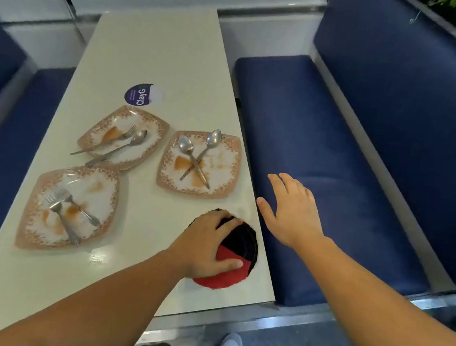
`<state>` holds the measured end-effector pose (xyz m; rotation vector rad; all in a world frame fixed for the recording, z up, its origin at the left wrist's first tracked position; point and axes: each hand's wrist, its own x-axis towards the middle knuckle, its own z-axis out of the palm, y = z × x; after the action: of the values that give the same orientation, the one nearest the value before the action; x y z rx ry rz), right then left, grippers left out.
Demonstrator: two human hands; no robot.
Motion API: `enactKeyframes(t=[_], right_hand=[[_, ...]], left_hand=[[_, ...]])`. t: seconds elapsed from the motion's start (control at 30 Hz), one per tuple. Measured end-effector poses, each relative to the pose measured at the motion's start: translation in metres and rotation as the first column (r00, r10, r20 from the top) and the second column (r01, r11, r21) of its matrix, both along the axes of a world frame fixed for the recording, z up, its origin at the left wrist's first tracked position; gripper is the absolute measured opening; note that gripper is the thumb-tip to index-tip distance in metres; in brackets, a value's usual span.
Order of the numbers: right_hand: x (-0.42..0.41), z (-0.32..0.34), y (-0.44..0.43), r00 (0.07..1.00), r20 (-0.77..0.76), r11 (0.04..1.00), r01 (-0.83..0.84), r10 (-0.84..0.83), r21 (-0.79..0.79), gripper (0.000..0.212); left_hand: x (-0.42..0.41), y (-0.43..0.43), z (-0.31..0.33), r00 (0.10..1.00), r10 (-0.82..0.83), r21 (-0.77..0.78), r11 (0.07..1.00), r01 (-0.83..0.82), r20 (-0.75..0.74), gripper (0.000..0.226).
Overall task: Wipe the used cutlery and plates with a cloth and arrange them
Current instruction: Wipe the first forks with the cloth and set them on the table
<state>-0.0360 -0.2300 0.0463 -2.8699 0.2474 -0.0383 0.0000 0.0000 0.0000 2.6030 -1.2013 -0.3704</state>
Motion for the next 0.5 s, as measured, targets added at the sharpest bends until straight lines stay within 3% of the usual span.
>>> enactKeyframes(t=[0.27, 0.5], right_hand=[[0.002, -0.013, 0.000, 1.000, -0.027, 1.000, 0.005, -0.005, -0.004, 0.064], [0.007, -0.006, 0.002, 0.999, -0.017, 0.999, 0.028, -0.028, 0.018, 0.060]], left_hand=[[-0.004, 0.005, -0.017, 0.969, -0.104, 0.061, 0.994, 0.092, 0.226, 0.073], [-0.019, 0.000, -0.024, 0.951, -0.100, 0.066, 0.994, 0.084, 0.294, 0.048]])
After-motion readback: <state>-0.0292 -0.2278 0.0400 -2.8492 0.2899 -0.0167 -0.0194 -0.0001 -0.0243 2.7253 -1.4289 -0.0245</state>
